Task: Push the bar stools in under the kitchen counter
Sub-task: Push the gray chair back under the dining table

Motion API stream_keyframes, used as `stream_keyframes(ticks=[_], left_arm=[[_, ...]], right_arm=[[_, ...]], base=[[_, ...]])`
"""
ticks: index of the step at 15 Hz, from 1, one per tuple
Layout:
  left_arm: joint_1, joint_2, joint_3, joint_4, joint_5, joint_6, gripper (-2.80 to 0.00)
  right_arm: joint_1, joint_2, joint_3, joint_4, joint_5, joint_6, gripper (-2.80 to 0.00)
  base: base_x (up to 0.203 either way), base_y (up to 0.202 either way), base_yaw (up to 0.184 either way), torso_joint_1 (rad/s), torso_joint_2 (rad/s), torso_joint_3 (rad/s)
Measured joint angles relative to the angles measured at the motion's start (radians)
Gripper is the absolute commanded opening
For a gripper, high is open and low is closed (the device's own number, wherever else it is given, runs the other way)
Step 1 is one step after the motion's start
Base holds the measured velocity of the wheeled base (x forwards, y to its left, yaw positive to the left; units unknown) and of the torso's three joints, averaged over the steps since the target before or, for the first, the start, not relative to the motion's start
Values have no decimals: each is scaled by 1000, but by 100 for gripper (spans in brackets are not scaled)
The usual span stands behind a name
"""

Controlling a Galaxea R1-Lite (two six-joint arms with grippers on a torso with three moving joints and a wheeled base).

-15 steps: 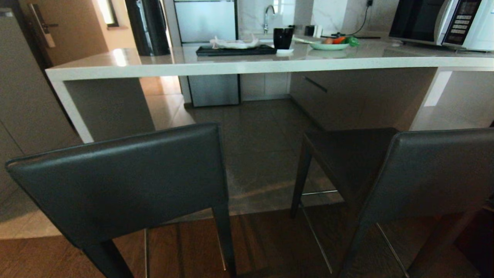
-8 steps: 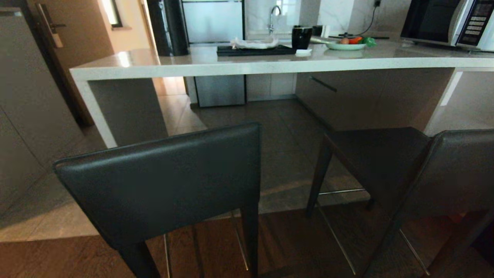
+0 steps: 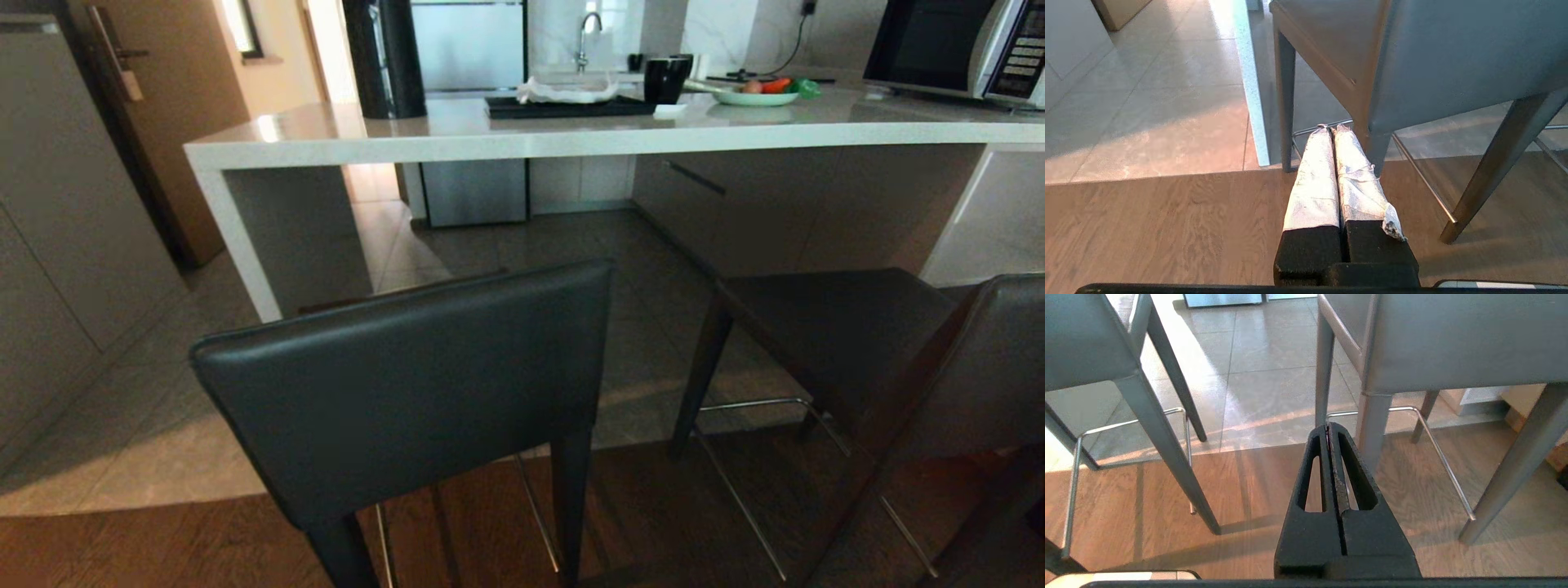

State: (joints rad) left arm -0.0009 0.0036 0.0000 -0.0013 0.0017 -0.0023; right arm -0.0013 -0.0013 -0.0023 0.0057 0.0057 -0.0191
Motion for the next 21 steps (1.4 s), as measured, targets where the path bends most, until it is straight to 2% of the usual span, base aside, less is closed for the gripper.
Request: stream_keyframes(ticks=[2, 4, 6, 8, 12, 14, 16, 19, 21], left_arm=[[1, 1, -13, -2, 1, -5, -280], [1, 35, -104, -3, 4, -34, -280], [-1, 148, -200, -32, 4, -66, -280], [-4, 311, -258, -110, 2, -82, -280], [-9, 672, -284, -368, 6, -101, -280], [-1, 817, -274, -483, 10, -120, -280], [37, 933, -269, -574, 12, -134, -280], [84, 1079, -252, -708, 33, -137, -280], [78, 1160, -239, -771, 92, -139, -280]], right_arm=[[0, 2, -13, 14, 3, -11, -280], [-1, 36, -74, 23, 15, 2, -280], [-1, 152, -156, -10, 37, 40, -280], [-1, 332, -212, -109, 70, 59, -280], [37, 844, -272, -472, 118, 63, -280], [88, 1132, -300, -709, 120, 60, -280], [153, 1389, -345, -949, 118, 58, -280], [262, 1677, -504, -1251, 117, 59, -280], [311, 1815, -626, -1334, 119, 60, -280]], base=[[0, 0, 0, 0, 0, 0], [0, 0, 0, 0, 0, 0], [0, 0, 0, 0, 0, 0], [0, 0, 0, 0, 0, 0], [0, 0, 0, 0, 0, 0], [0, 0, 0, 0, 0, 0], [0, 0, 0, 0, 0, 0], [0, 0, 0, 0, 0, 0], [0, 0, 0, 0, 0, 0]])
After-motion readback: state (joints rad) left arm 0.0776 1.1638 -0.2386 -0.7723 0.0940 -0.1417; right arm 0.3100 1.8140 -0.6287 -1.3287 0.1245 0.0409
